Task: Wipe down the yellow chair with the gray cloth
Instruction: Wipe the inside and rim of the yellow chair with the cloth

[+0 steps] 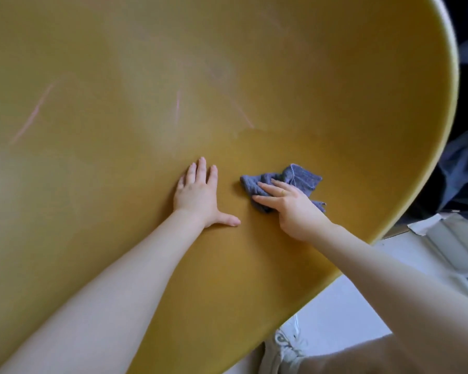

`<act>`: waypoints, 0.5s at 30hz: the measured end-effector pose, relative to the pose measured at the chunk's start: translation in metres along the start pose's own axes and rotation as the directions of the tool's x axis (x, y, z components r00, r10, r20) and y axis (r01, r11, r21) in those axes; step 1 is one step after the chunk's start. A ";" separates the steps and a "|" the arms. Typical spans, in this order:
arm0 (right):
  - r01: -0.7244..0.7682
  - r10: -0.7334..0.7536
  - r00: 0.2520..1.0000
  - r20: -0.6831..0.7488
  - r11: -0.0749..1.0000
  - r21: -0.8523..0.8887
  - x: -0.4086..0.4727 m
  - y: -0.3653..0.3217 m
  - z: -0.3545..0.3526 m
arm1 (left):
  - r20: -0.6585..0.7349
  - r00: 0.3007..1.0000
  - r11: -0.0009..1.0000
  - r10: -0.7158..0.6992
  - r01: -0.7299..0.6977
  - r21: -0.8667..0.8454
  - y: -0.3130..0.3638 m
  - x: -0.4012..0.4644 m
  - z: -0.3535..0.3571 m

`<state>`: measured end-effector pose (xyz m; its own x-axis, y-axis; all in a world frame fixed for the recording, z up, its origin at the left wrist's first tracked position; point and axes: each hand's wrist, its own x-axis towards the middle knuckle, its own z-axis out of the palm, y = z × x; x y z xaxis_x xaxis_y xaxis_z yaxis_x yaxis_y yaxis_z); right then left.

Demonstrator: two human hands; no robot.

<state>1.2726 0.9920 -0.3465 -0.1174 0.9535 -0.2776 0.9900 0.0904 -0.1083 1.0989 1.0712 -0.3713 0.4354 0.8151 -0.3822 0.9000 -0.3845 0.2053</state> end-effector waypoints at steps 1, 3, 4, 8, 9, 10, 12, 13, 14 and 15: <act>0.020 -0.018 0.999 0.039 0.998 -0.054 -0.005 0.006 -0.004 | 0.011 1.000 1.000 -0.007 0.007 -0.005 0.002 0.000 -0.002; -0.005 0.006 1.000 0.007 0.983 -0.186 -0.009 0.028 -0.021 | 0.003 1.000 1.000 -0.010 0.010 -0.014 0.010 0.003 -0.007; -0.067 0.054 0.997 -0.061 0.969 -0.239 -0.010 0.043 -0.032 | -0.014 1.000 1.000 0.007 -0.007 -0.015 0.015 0.006 -0.009; -0.341 0.242 0.922 -0.303 0.877 -0.338 -0.022 0.097 -0.069 | -0.078 0.986 0.989 0.145 -0.143 0.035 0.039 0.023 -0.013; -0.354 0.239 0.910 -0.338 0.873 -0.335 -0.022 0.099 -0.069 | -0.085 0.982 0.986 0.166 -0.163 0.035 0.046 0.027 -0.013; -0.360 0.237 0.900 -0.367 0.877 -0.317 -0.021 0.098 -0.065 | -0.084 0.981 0.984 0.177 -0.177 0.017 0.054 0.031 -0.014; -0.376 0.272 0.883 -0.382 0.897 -0.231 -0.016 0.088 -0.051 | -0.071 0.984 0.985 0.161 -0.165 -0.055 0.069 0.036 -0.014; -0.377 0.287 0.877 -0.385 0.908 -0.183 -0.014 0.083 -0.042 | -0.065 0.989 0.986 0.135 -0.140 -0.091 0.075 0.037 -0.014; -0.363 0.288 0.881 -0.376 0.921 -0.144 -0.011 0.078 -0.034 | -0.060 0.992 0.987 0.107 -0.113 -0.114 0.079 0.038 -0.014; -0.342 0.281 0.891 -0.357 0.932 -0.120 -0.011 0.072 -0.028 | -0.057 0.994 0.988 0.088 -0.094 -0.122 0.082 0.039 -0.014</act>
<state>1.3470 0.9965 -0.3242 0.2017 0.9774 0.0629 0.9722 -0.2076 0.1084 1.1897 1.0775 -0.3562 0.5109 0.8017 -0.3104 0.8457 -0.4038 0.3490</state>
